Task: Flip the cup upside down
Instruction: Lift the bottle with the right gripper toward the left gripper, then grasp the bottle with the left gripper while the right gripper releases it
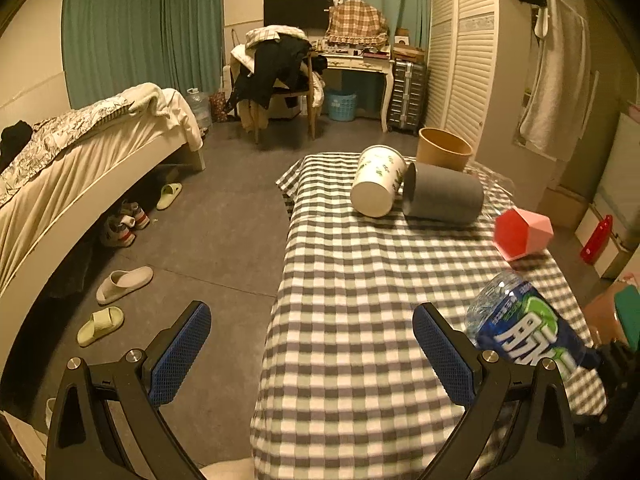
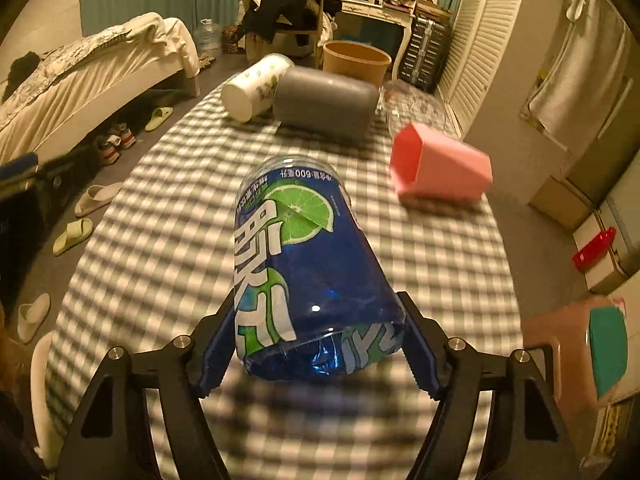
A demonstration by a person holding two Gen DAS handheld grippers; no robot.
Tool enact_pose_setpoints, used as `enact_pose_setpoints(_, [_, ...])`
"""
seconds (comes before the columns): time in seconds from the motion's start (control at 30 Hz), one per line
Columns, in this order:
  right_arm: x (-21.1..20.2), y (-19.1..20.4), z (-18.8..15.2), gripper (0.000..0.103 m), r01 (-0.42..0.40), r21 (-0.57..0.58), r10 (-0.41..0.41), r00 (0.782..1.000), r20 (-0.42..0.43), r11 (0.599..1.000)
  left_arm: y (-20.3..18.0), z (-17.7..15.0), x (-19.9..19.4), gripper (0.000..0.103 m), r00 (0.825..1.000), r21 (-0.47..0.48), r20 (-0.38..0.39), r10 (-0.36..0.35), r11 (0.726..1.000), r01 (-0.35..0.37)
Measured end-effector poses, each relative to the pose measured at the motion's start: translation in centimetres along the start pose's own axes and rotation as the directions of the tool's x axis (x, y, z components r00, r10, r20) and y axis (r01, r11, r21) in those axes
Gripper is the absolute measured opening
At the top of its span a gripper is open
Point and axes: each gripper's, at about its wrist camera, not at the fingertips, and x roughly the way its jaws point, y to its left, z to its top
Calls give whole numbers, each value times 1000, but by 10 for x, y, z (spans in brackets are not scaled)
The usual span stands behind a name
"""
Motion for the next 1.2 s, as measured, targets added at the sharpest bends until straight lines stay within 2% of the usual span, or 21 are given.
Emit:
enact_pose_setpoints(0.17, [-4,13,-20,72,-36,26,36,999,-17,999,5,-10,-12,103,1000,-1,-1,15,1000,-15])
enact_pose_setpoints(0.43, [-4,16,-23,73,-111,63,113,993,-27,992,5,-23,-21,103,998,5,-18,60,998,-60])
enact_pose_setpoints(0.5, [-11,7,-22,82,-136,81,138,990,-23,987,0,-23,-21,103,997,12,-28,66,998,-66])
enact_pose_setpoints(0.63, [-37,-15,-18,88,-164,83,162,986,31,983,-17,-19,-26,103,998,26,-35,50,998,-49])
enact_pose_setpoints(0.73, [-58,-38,-14,91,-135,70,129,988,84,988,-37,-13,-30,103,999,41,-33,36,999,-35])
enact_pose_setpoints(0.87, [-77,-70,-9,91,-47,49,40,989,142,998,-68,-5,-30,103,999,80,-45,11,997,-7])
enact_pose_setpoints(1.03, [-81,-102,-9,91,39,54,-48,983,178,998,-107,5,-16,103,992,101,-119,-33,994,45])
enact_pose_setpoints(1.2, [-72,-125,-18,91,20,93,-36,985,169,995,-126,6,5,103,979,100,-202,-39,993,60])
